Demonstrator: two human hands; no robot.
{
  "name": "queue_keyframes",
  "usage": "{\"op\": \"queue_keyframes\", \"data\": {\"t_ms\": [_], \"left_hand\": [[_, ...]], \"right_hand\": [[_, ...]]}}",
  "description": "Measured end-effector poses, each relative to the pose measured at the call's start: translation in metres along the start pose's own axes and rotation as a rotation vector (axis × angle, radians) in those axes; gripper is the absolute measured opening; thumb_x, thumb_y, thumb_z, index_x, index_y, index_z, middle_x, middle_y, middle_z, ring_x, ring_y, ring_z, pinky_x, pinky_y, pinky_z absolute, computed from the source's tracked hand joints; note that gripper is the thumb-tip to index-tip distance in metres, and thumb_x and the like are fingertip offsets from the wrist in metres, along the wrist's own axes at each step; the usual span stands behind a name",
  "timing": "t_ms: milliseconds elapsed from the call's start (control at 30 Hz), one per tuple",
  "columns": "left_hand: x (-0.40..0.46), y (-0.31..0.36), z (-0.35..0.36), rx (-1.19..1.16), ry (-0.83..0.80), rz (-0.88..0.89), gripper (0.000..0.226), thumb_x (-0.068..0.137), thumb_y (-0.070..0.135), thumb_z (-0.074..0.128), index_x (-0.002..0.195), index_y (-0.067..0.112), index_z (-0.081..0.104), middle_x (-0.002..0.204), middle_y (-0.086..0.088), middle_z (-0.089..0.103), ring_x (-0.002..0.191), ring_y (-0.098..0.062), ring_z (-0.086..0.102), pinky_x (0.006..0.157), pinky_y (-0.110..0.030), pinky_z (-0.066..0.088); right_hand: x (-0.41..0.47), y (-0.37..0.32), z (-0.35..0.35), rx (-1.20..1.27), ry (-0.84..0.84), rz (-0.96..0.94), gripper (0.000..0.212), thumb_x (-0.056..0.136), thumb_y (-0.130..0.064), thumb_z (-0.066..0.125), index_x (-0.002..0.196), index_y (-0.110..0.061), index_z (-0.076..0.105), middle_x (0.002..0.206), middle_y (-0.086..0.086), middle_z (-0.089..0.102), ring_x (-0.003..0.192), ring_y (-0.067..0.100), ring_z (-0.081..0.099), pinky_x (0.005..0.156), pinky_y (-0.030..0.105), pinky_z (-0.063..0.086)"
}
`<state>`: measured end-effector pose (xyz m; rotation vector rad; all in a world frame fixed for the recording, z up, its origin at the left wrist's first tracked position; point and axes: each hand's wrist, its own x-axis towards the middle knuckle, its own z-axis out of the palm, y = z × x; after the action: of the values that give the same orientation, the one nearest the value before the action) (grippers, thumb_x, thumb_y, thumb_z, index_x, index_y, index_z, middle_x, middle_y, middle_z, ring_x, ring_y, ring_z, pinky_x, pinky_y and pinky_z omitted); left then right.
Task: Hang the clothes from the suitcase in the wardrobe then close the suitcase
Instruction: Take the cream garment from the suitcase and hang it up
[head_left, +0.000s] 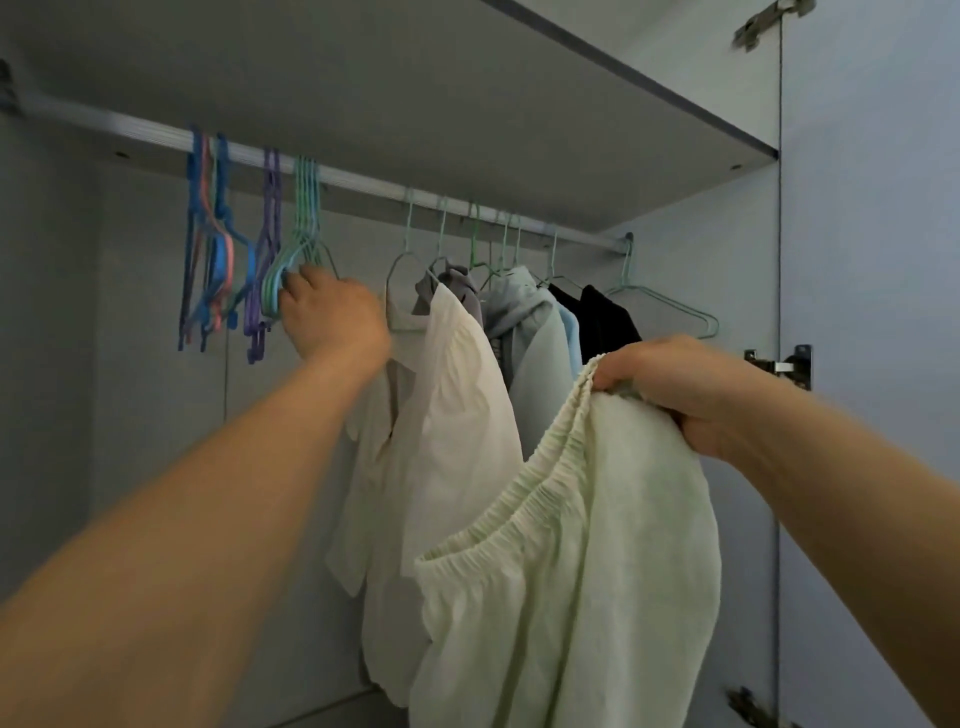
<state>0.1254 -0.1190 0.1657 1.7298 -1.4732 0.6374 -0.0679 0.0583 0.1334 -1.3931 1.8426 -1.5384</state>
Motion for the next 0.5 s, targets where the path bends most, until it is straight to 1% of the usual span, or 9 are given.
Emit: {"op": "queue_keyframes", "data": {"t_ms": [100,167,200,267,333,400,500], "left_hand": [[0.007,-0.008,0.010,-0.119,-0.041,-0.018,0.045,0.091,0.005,0.048,0.135,-0.001,0.041,0.138,-0.025,0.036,0.119,-0.040,0.046,0.096,-0.044,0.040],[0.011,-0.009,0.015,-0.274,-0.042,-0.047,0.047,0.092,-0.002,0.045,0.138,-0.003,0.034,0.135,-0.027,0.039,0.114,-0.043,0.051,0.091,-0.047,0.044],[0.012,-0.008,0.015,-0.361,-0.037,-0.057,0.045,0.092,-0.004,0.042,0.137,-0.004,0.034,0.132,-0.028,0.043,0.113,-0.042,0.052,0.089,-0.047,0.045],[0.013,-0.004,0.012,-0.529,-0.061,-0.091,0.035,0.094,-0.004,0.041,0.129,-0.008,0.044,0.126,-0.027,0.053,0.112,-0.039,0.055,0.086,-0.044,0.046],[0.016,0.000,0.001,-0.689,-0.122,-0.159,0.027,0.096,0.003,0.045,0.119,-0.009,0.053,0.124,-0.024,0.057,0.113,-0.037,0.056,0.086,-0.041,0.047],[0.021,0.003,-0.012,-0.822,-0.146,-0.220,0.029,0.097,0.007,0.045,0.119,-0.008,0.054,0.126,-0.023,0.056,0.115,-0.036,0.055,0.088,-0.040,0.046],[0.024,0.010,-0.022,-0.914,-0.098,-0.265,0.031,0.097,0.004,0.040,0.124,-0.008,0.051,0.129,-0.023,0.054,0.117,-0.035,0.054,0.090,-0.038,0.046]], "right_hand": [[0.006,0.004,0.002,-0.002,-0.003,0.017,0.011,0.078,-0.011,0.063,0.088,-0.007,0.066,0.093,0.016,0.067,0.089,0.032,0.064,0.089,0.046,0.052],[0.008,0.006,0.002,0.004,-0.007,0.041,0.018,0.076,-0.011,0.063,0.094,-0.007,0.066,0.098,0.017,0.066,0.093,0.034,0.063,0.091,0.048,0.051],[0.010,0.007,0.002,0.012,-0.010,0.054,0.021,0.074,-0.010,0.063,0.095,-0.006,0.065,0.100,0.018,0.065,0.094,0.035,0.062,0.091,0.049,0.050],[0.013,0.009,0.003,0.030,-0.017,0.082,0.029,0.070,-0.008,0.062,0.098,-0.004,0.065,0.103,0.020,0.065,0.096,0.037,0.062,0.092,0.050,0.050],[0.017,0.011,0.003,0.041,-0.022,0.095,0.033,0.067,-0.008,0.062,0.100,-0.004,0.066,0.104,0.020,0.065,0.096,0.037,0.062,0.092,0.051,0.050],[0.019,0.011,0.004,0.040,-0.011,0.098,0.030,0.070,-0.008,0.061,0.099,-0.003,0.066,0.102,0.021,0.066,0.095,0.037,0.063,0.091,0.050,0.051],[0.022,0.014,0.005,0.065,0.009,0.099,0.024,0.073,-0.006,0.061,0.096,-0.002,0.065,0.100,0.021,0.066,0.093,0.036,0.063,0.090,0.050,0.051]]}}
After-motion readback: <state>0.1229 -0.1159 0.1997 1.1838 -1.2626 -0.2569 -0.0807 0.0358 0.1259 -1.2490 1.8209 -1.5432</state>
